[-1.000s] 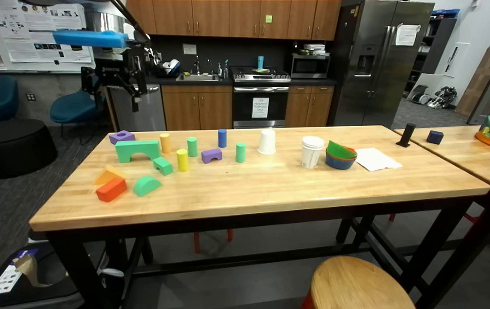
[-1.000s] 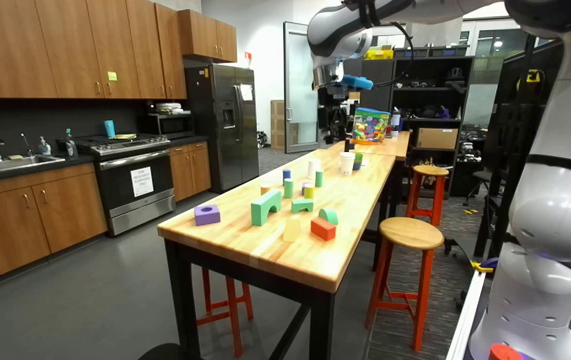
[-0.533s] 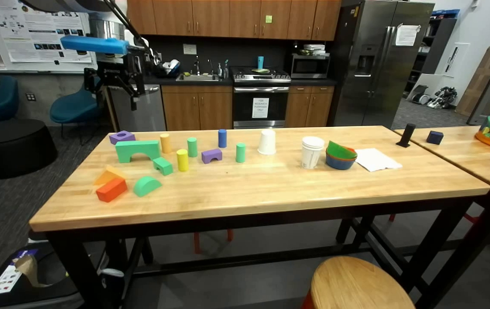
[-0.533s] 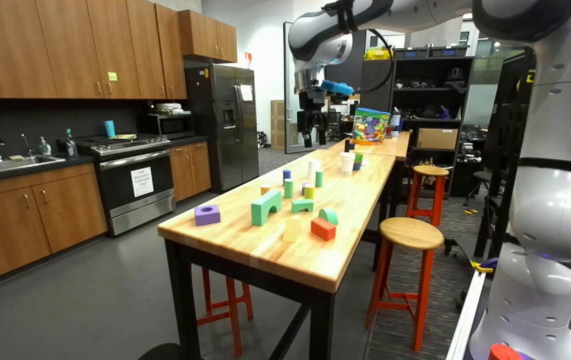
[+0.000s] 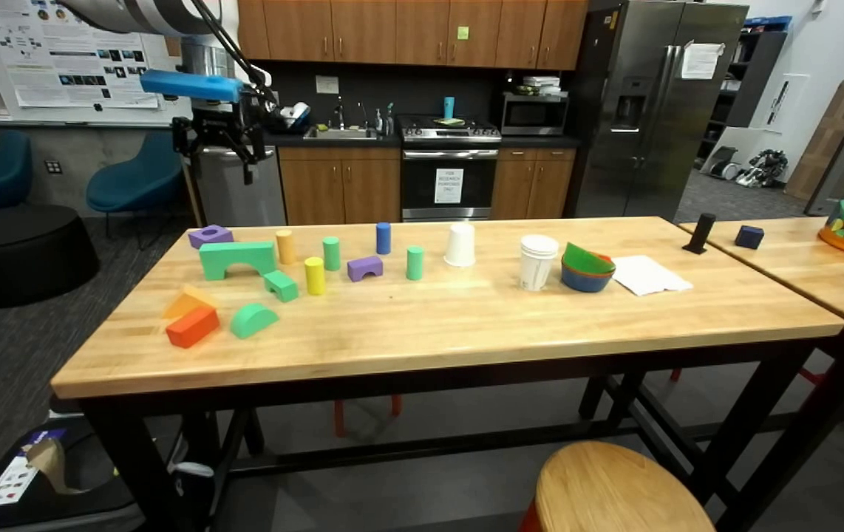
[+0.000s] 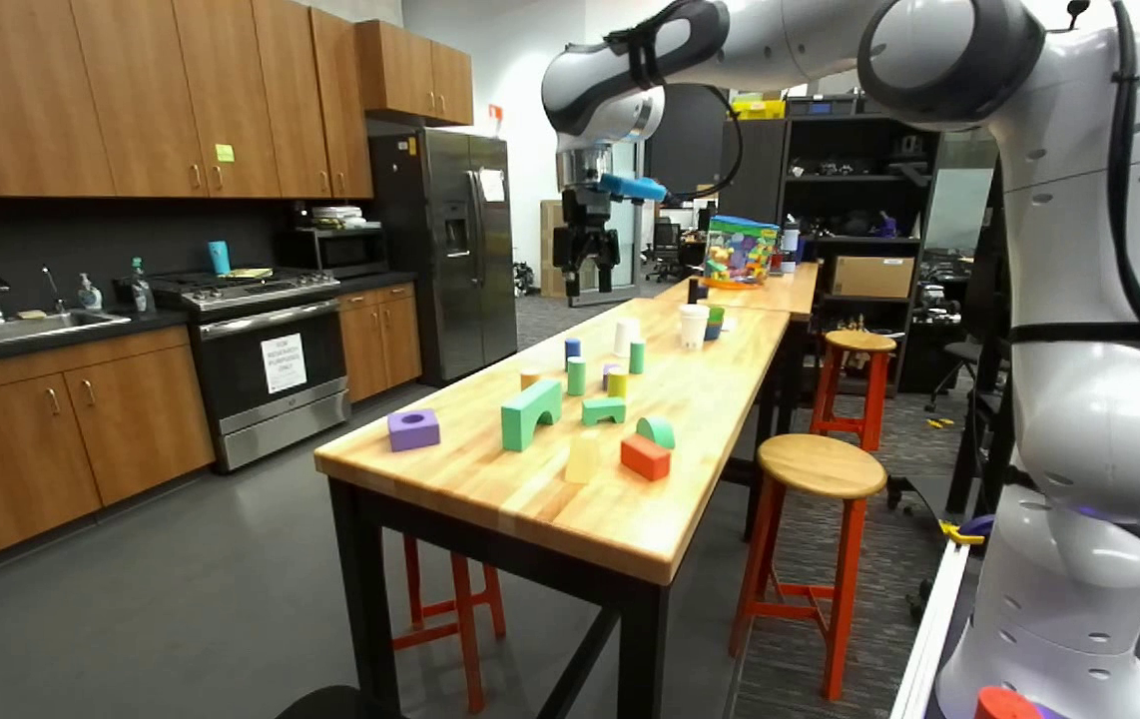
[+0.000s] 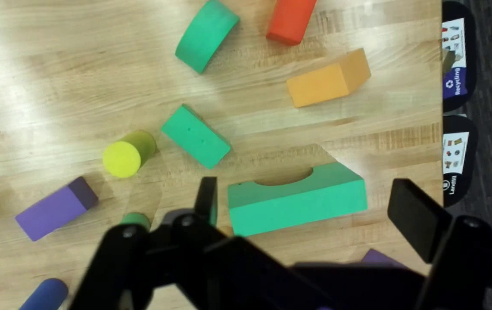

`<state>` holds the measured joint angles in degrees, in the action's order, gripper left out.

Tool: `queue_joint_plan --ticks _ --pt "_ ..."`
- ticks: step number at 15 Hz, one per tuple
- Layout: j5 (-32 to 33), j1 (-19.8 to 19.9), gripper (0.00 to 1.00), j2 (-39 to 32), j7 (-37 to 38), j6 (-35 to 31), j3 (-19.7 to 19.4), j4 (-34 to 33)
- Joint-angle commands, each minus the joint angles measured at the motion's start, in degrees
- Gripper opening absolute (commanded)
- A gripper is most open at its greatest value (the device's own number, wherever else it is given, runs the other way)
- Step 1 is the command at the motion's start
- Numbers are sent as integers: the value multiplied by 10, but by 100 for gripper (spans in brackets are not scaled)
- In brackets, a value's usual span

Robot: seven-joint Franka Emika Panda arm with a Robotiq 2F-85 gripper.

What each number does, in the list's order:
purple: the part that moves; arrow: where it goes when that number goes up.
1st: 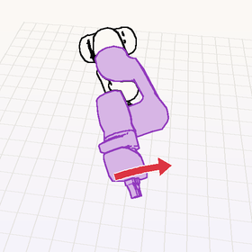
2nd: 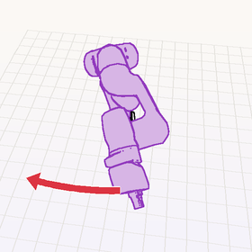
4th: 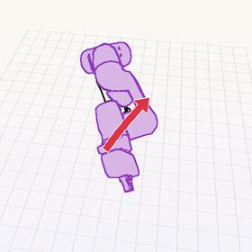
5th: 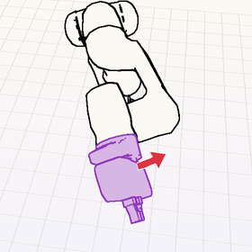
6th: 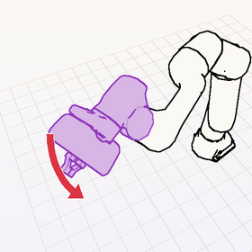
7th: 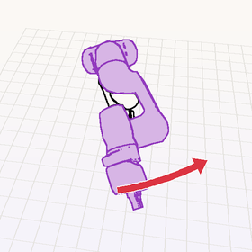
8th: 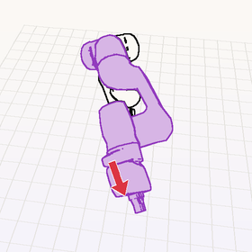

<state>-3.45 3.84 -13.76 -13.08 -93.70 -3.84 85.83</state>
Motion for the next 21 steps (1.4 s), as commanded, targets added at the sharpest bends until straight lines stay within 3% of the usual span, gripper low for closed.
queue_joint_plan --ticks 1,10,21 --pt "21 1 100 -66 9 16 6 -85" --pt "30 -10 100 -181 68 23 19 -211" --pt "21 -12 100 -176 57 18 22 -191"
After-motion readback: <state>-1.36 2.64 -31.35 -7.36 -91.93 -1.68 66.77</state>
